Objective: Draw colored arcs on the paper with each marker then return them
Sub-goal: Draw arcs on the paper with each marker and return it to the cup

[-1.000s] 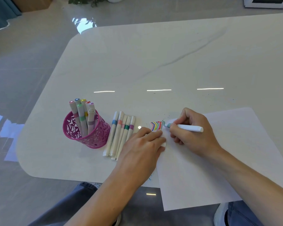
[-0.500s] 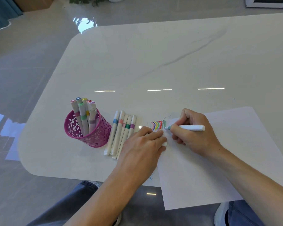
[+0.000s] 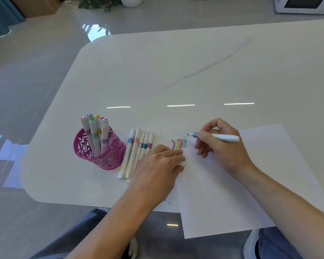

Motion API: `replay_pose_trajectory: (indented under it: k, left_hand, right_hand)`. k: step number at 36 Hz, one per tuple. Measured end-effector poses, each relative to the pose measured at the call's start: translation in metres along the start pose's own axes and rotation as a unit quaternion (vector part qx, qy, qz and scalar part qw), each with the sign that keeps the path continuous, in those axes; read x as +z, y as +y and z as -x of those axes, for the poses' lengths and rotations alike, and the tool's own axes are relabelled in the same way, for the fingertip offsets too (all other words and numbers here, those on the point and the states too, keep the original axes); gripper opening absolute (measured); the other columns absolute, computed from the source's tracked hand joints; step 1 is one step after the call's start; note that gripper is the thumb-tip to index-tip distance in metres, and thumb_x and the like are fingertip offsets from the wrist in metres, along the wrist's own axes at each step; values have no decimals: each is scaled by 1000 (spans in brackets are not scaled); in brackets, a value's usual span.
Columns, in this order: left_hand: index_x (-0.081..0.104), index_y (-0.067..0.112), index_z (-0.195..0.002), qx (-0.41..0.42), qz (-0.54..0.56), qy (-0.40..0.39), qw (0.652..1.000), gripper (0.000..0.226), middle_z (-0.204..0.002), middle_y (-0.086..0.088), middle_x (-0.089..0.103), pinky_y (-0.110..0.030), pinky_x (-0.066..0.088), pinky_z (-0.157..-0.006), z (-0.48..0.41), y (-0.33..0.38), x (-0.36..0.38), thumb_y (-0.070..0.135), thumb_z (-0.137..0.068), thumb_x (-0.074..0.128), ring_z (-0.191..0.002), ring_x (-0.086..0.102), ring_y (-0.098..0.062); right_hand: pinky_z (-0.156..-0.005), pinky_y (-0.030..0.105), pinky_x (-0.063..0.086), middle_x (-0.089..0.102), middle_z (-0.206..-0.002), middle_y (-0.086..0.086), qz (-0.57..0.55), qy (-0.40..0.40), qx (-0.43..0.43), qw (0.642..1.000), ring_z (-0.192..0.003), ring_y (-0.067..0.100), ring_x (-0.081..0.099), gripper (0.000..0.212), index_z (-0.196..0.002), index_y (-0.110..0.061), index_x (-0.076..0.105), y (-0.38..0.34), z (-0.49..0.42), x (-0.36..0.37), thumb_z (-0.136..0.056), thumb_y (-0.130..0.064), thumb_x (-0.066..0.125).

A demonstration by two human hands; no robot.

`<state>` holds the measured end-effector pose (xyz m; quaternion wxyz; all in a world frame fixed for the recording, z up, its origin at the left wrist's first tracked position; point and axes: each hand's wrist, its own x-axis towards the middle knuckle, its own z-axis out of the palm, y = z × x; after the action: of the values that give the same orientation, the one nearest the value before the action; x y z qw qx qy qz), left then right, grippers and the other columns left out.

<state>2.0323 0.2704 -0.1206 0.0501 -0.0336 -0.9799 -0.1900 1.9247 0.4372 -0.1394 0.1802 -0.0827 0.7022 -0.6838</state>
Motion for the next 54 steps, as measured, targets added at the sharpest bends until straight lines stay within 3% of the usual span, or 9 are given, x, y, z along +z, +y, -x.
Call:
replay_pose_trajectory:
  k: [5,9,14,18,25,32,38,44,54]
  left_hand:
    - [74,27,-115,-48,53,-3,997,22,-119,16,70,-24,48,-93,-1,-2,-6,28,-95,65,-111,60,-6]
    - [76,31,-111,-140,168,38,975,22,-100,19,70,-3,40,-74,-4,2,-12,33,-90,72,-85,58,4]
    - [74,39,-108,-224,304,44,925,23,-81,28,69,-5,46,-67,-4,7,-15,40,-86,74,-77,64,5]
    - [73,37,-95,-242,406,46,880,15,-75,12,74,-15,54,-65,-6,14,-16,29,-83,79,-66,68,-5]
    - [77,30,-95,-249,485,66,836,16,-77,4,75,-10,50,-62,-8,18,-24,18,-84,79,-66,69,-7]
    - [77,28,-98,-230,494,60,836,17,-82,1,76,-16,55,-67,-9,21,-27,19,-83,78,-73,70,-12]
    - [75,27,-103,-216,468,45,856,19,-80,5,76,-14,54,-66,-7,24,-27,21,-85,76,-73,72,-10]
    - [75,32,-95,-203,480,70,851,22,-76,2,76,-13,54,-65,-7,26,-29,12,-85,76,-68,72,-14]
    - [75,35,-95,-174,445,117,871,29,-77,4,75,-17,56,-66,-6,28,-27,7,-87,74,-67,71,-15]
  right_hand:
    - [-55,30,57,75,-74,10,3,6,5,1000,-59,21,68,13,-97,-13,68,-7,7,-7,-86,-18,75]
    - [-55,32,59,76,-78,13,-5,17,11,1000,-65,23,72,5,-98,-12,78,-16,18,-15,-95,-10,75]
    - [-59,34,61,78,-85,14,-35,26,23,999,-74,25,75,21,-99,-10,81,-31,32,-20,-104,-21,64]
    - [-63,33,63,78,-86,11,-18,15,-10,1000,-75,25,76,21,-99,-9,77,-41,40,-20,-106,-20,60]
    - [-63,33,63,79,-85,13,-19,4,-57,998,-73,27,76,16,-93,-10,66,-52,46,-17,-100,-24,63]
    - [-67,42,66,79,-84,12,7,-2,-57,998,-73,29,77,13,-94,-10,67,-50,46,-15,-105,-17,63]
    - [-65,37,65,79,-81,10,19,-21,-44,999,-72,30,77,14,-94,-9,67,-47,46,-12,-104,-17,64]
    - [-63,32,63,78,-79,14,-17,-18,-31,999,-69,32,77,17,-92,-1,67,-49,45,-10,-103,-14,64]
    - [-66,36,64,78,-83,20,-84,-29,-17,996,-74,39,77,22,-98,6,65,-48,47,-7,-102,-16,64]
